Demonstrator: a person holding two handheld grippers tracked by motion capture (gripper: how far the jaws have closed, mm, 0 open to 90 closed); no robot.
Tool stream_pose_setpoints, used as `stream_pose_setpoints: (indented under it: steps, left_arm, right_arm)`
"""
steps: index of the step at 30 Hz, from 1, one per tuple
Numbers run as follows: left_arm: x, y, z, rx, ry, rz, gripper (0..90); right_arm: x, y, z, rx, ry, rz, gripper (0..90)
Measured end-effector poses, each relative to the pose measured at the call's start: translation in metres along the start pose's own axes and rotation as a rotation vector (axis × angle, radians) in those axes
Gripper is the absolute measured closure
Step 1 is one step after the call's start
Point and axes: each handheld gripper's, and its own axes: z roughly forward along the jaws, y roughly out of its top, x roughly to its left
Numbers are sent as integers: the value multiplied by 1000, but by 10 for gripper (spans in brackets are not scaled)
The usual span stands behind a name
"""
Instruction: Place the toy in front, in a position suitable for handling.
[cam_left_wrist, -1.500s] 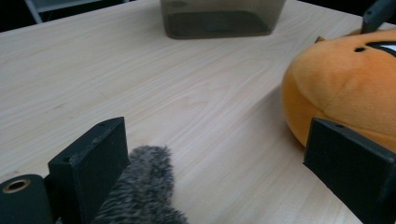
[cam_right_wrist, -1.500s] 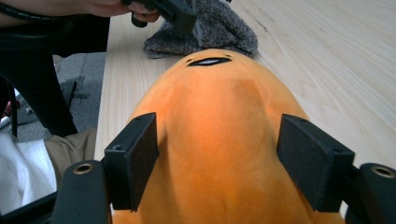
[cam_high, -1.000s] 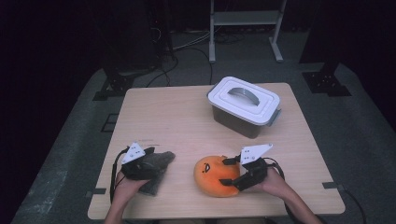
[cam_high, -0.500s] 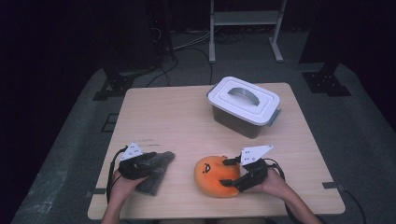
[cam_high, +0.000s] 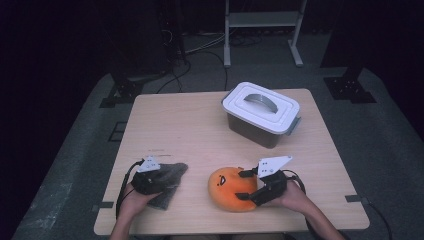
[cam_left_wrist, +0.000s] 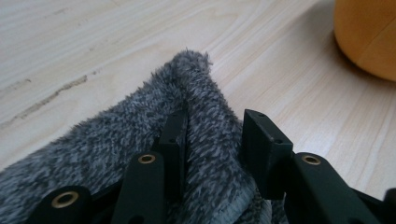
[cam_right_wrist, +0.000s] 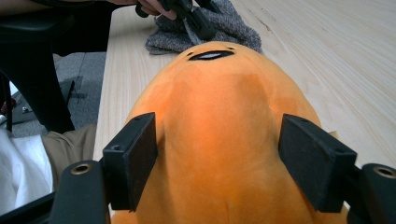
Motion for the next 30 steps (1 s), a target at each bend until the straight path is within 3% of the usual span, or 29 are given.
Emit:
stream_pose_setpoints:
  steps: [5, 17, 20, 22, 24, 30]
  left_arm:
    - [0, -1, 5, 30, 6, -9, 593]
    - [-2, 1, 9, 48, 29, 0, 532]
    - [-2, 2, 8, 59, 35, 5, 556]
    - [-2, 2, 8, 59, 37, -2, 659]
    - [0, 1, 7, 59, 33, -4, 694]
    - [6, -4, 5, 16, -6, -50, 790]
  right_arm:
    - [0, 0, 0, 3, 0, -5, 270]
    - [2, 1, 0, 9, -6, -12, 269]
    - [2, 1, -1, 7, -6, -12, 268]
    - [2, 1, -1, 6, -8, -15, 267]
    - [2, 3, -2, 9, -17, -15, 267]
    - [1, 9, -17, -6, -49, -3, 266]
